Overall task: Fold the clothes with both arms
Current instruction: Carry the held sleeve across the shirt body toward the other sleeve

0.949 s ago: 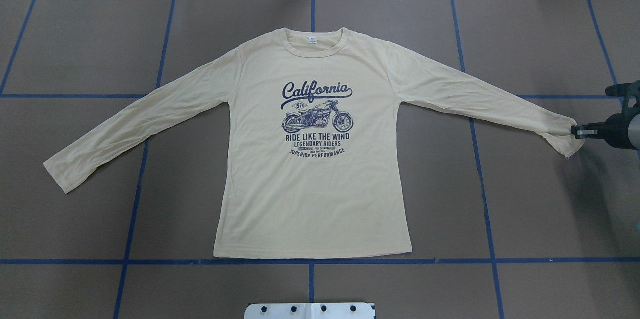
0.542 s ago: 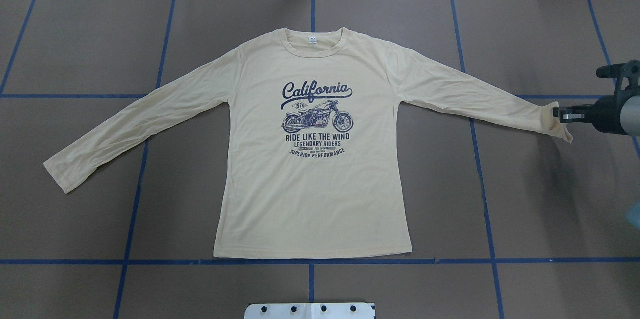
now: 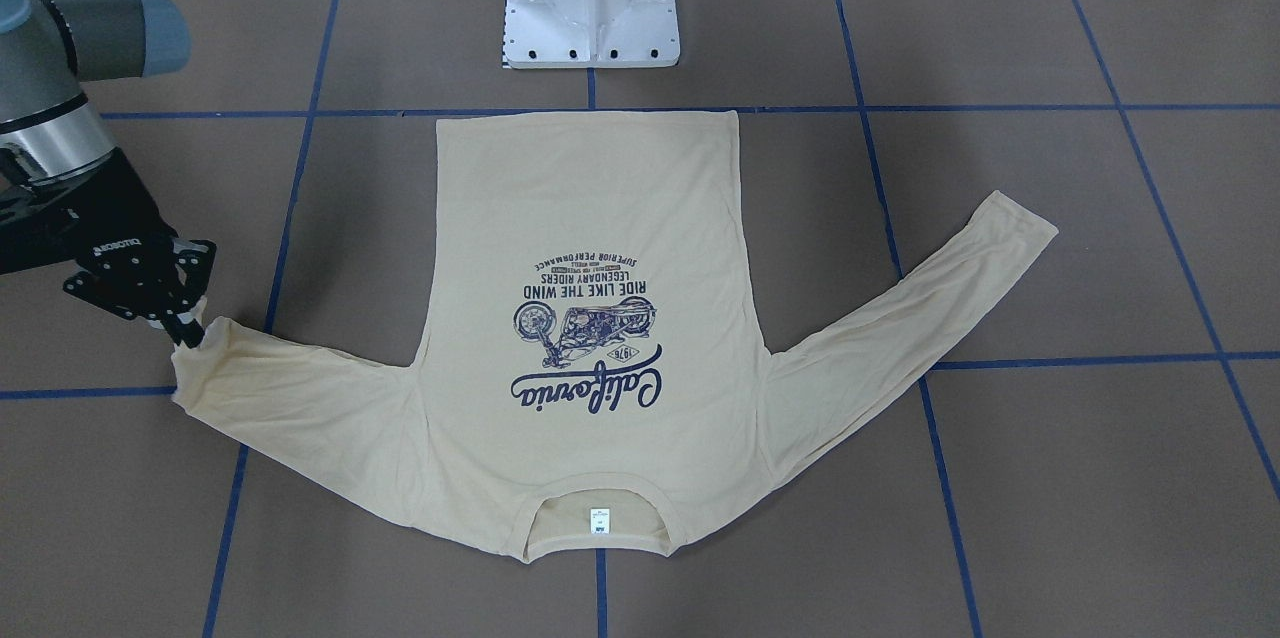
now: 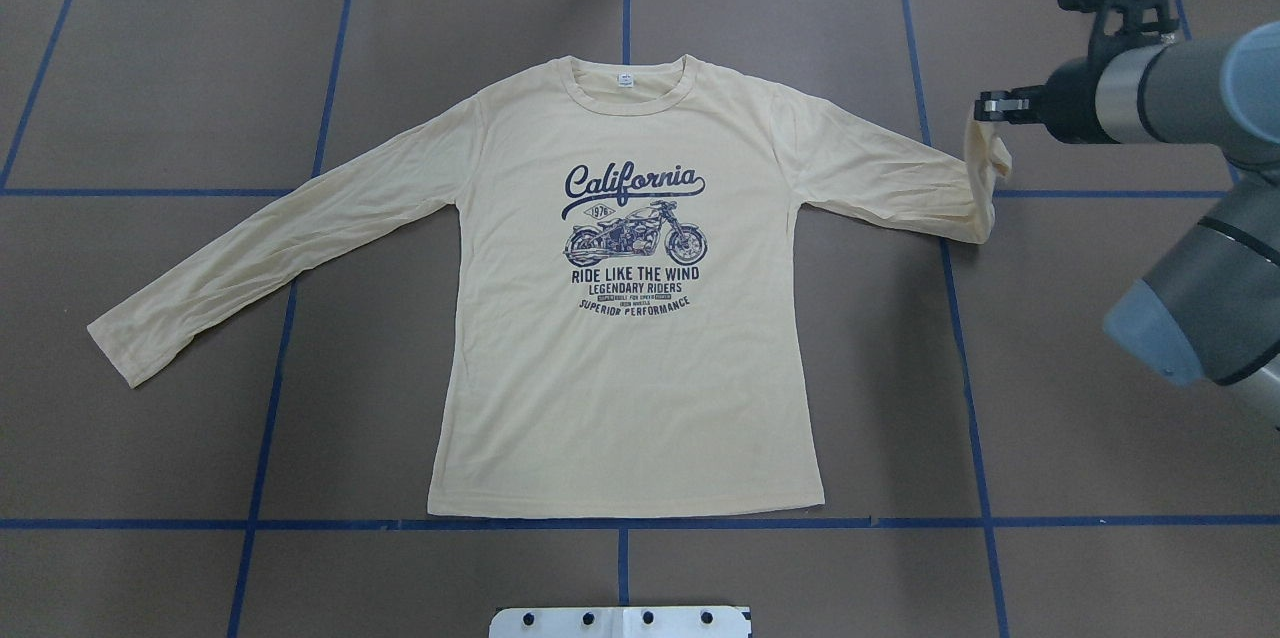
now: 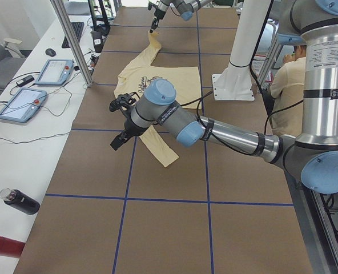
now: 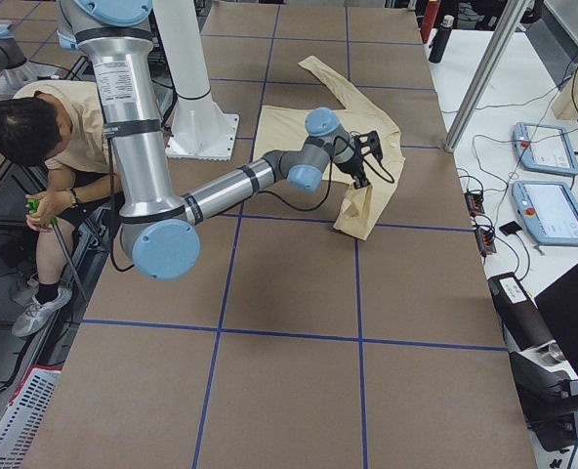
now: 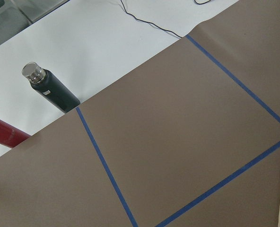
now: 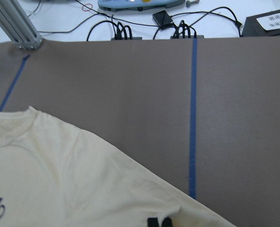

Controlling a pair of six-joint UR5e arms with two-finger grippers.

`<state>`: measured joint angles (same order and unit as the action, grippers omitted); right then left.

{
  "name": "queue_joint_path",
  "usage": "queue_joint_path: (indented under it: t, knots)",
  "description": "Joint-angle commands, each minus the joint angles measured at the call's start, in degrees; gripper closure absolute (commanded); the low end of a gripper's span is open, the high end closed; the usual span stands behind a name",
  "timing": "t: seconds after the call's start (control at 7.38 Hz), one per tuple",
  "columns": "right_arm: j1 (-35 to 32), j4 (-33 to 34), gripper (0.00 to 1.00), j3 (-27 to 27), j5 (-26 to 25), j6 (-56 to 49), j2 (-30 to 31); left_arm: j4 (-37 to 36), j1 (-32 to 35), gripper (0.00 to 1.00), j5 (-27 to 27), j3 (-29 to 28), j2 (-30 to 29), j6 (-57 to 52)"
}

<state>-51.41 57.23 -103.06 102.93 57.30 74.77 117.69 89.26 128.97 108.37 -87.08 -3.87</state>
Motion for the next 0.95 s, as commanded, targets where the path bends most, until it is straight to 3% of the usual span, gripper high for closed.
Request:
queue_joint_path:
  t: [0.0, 0.14, 0.27, 0.54, 0.81]
  knots:
    - [6.8, 16.9, 1.0, 1.4, -10.2, 6.7, -16.9, 0.0, 0.0, 0.0, 0.0, -0.1, 0.0, 0.0]
    - [8.5, 22.3, 1.0, 4.2, -11.9, 7.2, -23.6, 0.0, 0.0, 0.0, 0.0, -0.1, 0.0, 0.0]
    - [11.1, 22.4, 1.0, 11.2, -14.4, 12.3, -30.8, 0.0, 0.0, 0.0, 0.0, -0.1, 0.1, 0.1]
    - [17.1, 22.6, 1.0, 31.0, -23.1, 19.0, -46.9, 0.0, 0.0, 0.0, 0.0, -0.1, 0.1, 0.1]
    - [20.3, 22.8, 1.0, 39.8, -25.5, 21.4, -54.1, 0.0, 0.0, 0.0, 0.0, -0.2, 0.1, 0.1]
